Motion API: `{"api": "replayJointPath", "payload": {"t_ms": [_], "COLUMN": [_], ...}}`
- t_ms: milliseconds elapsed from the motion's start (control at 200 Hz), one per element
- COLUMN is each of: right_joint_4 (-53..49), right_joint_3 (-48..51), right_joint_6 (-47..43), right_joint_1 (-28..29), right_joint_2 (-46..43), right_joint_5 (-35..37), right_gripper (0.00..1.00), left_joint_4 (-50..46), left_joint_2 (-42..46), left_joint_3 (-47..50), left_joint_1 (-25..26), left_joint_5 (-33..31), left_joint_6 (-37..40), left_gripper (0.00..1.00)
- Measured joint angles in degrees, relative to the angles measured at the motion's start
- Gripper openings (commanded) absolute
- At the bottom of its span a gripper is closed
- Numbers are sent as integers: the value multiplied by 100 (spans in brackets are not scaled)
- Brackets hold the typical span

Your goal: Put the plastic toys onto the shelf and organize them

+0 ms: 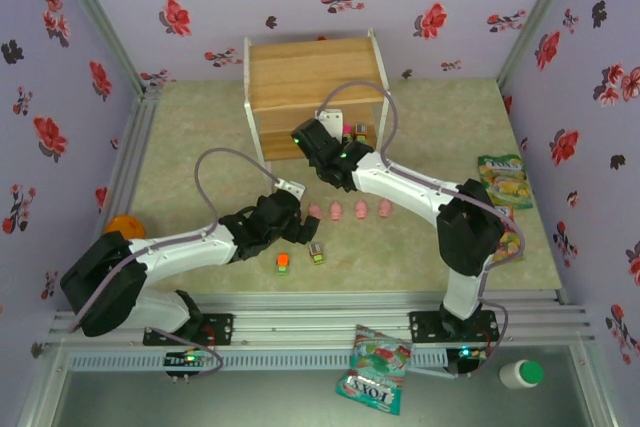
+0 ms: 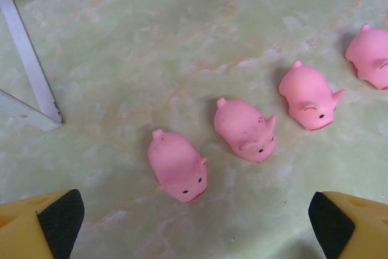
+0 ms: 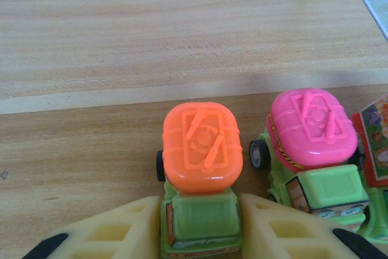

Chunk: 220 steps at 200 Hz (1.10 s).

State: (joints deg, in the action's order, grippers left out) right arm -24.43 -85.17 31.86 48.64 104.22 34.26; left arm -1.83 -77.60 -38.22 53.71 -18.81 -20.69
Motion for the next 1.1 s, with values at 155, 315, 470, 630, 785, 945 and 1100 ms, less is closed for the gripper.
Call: {"api": "replayJointPath", "payload": {"t_ms": [155, 315, 470, 630, 785, 945, 1100], "right_joint_4": [15, 15, 15, 22, 22, 20, 44], "right_joint_3": [17, 44, 90, 170, 334, 584, 927], "right_joint_6": [-20, -39, -39, -39, -37, -35, 9], "right_joint_1": [7, 48, 87, 157, 299, 490, 695], "right_joint_2": [-74, -136, -192, -330, -531, -800, -1095], "right_joint_5": [0, 2, 2, 9, 72, 181, 317], "right_gripper": [38, 38, 38, 38, 38, 38, 38], "left_joint_4": [0, 0, 0, 0, -2, 4, 4], "left_joint_2": [0, 0, 0, 4, 74, 168, 308], "left_joint_3": [0, 0, 0, 0, 0, 0, 0], "left_joint_1": [0, 0, 0, 0, 0, 0, 0], "left_joint_5": [-2, 0, 0, -2, -2, -26, -173], "left_joint_6": [0, 2, 0, 0, 0, 0, -9], "left_gripper": [100, 100, 100, 100, 100, 100, 98]}}
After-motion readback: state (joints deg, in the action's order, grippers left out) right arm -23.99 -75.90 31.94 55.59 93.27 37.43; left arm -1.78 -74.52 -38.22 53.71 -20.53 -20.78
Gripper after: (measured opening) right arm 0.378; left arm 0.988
